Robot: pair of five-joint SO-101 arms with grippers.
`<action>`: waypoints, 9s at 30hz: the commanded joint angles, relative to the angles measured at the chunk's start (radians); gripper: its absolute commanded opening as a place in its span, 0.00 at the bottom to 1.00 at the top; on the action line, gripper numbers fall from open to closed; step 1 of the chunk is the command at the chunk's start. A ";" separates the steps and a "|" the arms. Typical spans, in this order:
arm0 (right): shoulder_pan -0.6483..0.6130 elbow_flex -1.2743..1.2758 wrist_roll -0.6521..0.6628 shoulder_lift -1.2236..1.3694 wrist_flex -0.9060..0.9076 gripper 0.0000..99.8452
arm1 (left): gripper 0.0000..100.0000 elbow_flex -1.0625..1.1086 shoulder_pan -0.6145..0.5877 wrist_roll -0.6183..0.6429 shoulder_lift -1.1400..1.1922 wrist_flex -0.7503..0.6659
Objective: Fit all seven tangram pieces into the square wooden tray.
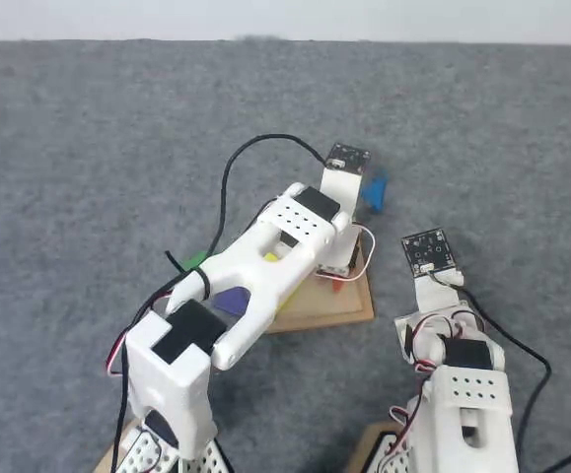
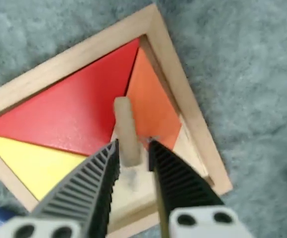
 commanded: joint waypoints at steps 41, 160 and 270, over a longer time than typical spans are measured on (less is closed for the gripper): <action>-0.036 -0.005 0.009 -0.022 -0.010 0.01 | 0.01 0.547 -0.245 -0.514 -0.549 -0.245; -0.039 -0.008 0.012 -0.021 -0.007 0.01 | 0.22 0.667 -0.657 -0.997 -0.772 -0.063; -0.039 -0.006 0.012 -0.022 -0.007 0.01 | 0.27 0.186 0.009 -0.371 -0.252 0.101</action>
